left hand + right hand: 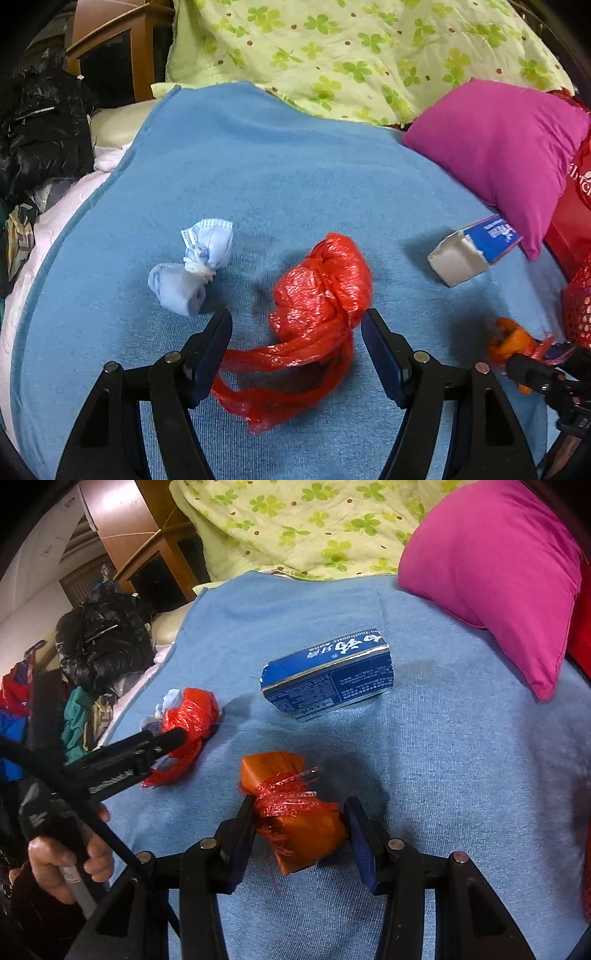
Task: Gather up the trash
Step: 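Grasp the red plastic bag with the left tool while the right tool holds the orange item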
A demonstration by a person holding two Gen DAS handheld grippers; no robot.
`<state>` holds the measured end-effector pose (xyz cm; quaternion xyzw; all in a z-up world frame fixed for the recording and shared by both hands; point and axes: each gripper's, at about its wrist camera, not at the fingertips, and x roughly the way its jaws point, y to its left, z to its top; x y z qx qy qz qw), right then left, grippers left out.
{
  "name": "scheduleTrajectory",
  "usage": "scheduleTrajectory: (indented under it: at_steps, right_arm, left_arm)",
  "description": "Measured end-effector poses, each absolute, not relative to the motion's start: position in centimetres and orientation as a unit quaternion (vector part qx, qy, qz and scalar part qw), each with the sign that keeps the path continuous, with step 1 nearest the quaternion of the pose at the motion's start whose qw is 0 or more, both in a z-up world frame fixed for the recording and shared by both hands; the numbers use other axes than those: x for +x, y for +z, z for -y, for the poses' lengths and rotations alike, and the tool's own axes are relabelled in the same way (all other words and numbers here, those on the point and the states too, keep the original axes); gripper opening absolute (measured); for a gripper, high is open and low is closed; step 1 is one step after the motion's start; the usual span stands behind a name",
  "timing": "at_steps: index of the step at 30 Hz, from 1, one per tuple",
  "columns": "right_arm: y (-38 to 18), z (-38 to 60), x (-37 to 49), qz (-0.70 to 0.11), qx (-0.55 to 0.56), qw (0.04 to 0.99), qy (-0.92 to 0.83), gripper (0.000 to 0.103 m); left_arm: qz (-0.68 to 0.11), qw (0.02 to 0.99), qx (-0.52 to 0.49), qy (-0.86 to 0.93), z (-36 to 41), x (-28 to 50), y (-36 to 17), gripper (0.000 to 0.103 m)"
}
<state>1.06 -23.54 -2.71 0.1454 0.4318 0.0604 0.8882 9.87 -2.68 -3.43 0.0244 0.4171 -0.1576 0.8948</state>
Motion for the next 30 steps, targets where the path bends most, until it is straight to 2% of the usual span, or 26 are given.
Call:
scheduleTrajectory:
  at_steps: [2,4,7,11,30]
  right_arm:
    - [-2.6,23.7,1.0,-0.431,0.152,0.887,0.062,0.05]
    - [-2.5,23.7,1.0,-0.43,0.159,0.886,0.065,0.05]
    - [-2.3,23.7,0.8,-0.427,0.16,0.888,0.064,0.05]
    - [-2.1,23.5,0.4,-0.424,0.158,0.89,0.062,0.05]
    - [1.5,24.9,-1.8,-0.375,0.156,0.912,0.049,0.05]
  left_arm:
    - [-0.426,0.888,0.01,-0.171,2.5,10.1,-3.6,0.048]
    - [-0.44,0.88,0.001,-0.178,2.4,10.3,-4.0,0.037]
    - [-0.441,0.879,-0.005,-0.18,2.1,10.2,-4.1,0.031]
    - [-0.434,0.882,-0.01,-0.183,1.6,9.6,-3.7,0.028]
    - [-0.368,0.912,0.031,-0.18,1.5,3.7,-1.0,0.028]
